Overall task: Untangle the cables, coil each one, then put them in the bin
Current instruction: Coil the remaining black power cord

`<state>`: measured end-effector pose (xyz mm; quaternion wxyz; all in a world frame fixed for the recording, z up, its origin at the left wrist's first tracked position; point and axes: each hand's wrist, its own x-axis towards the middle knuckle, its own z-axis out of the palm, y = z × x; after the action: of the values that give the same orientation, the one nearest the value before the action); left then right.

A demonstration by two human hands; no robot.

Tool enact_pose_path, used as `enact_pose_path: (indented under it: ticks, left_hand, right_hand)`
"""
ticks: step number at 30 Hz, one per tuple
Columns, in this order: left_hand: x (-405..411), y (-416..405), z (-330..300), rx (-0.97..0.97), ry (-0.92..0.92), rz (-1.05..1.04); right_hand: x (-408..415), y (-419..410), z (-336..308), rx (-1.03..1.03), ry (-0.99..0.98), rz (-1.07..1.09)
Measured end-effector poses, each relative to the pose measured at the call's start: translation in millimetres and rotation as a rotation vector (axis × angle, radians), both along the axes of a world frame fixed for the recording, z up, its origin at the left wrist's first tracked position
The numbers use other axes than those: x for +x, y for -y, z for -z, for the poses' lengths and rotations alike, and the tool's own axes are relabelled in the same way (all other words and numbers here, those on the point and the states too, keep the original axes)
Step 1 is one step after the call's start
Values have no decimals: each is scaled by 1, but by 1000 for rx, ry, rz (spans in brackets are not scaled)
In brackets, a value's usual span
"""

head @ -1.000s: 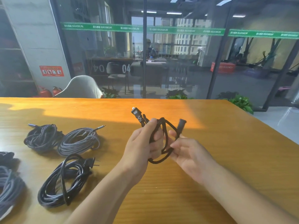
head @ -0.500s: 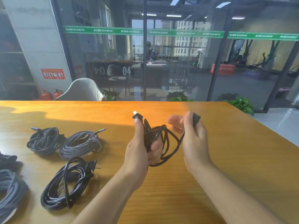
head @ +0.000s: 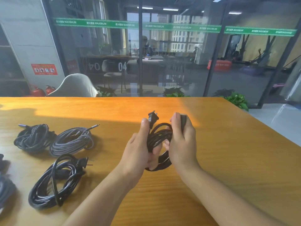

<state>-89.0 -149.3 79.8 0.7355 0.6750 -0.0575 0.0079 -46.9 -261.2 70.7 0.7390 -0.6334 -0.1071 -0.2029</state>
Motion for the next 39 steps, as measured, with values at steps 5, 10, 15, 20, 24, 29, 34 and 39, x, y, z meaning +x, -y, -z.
enact_pose_path:
  ticks: [5, 10, 15, 20, 24, 29, 34, 39]
  left_hand:
    - [5, 7, 3, 19, 109, -208]
    - [9, -5, 3, 13, -22, -80]
    - [8, 2, 7, 20, 62, -111]
    - [4, 12, 14, 110, 266, -124]
    - [2, 15, 14, 164, 336, -209]
    - [10, -4, 14, 59, 269, -347]
    - [12, -17, 7, -134, 197, -396]
    - [14, -29, 0, -274, 174, -401]
  right_hand:
    - [-9, 4, -2, -22, 65, 5]
    - [-11, 5, 2, -54, -93, -153]
    - [-1, 7, 2, -21, -203, -96]
    - [8, 14, 0, 85, -257, -70]
    - [5, 14, 2, 97, -238, -162]
    - [5, 9, 6, 59, -316, -265]
    - [11, 8, 16, -158, -361, -208]
    - [20, 21, 22, 129, -679, -464]
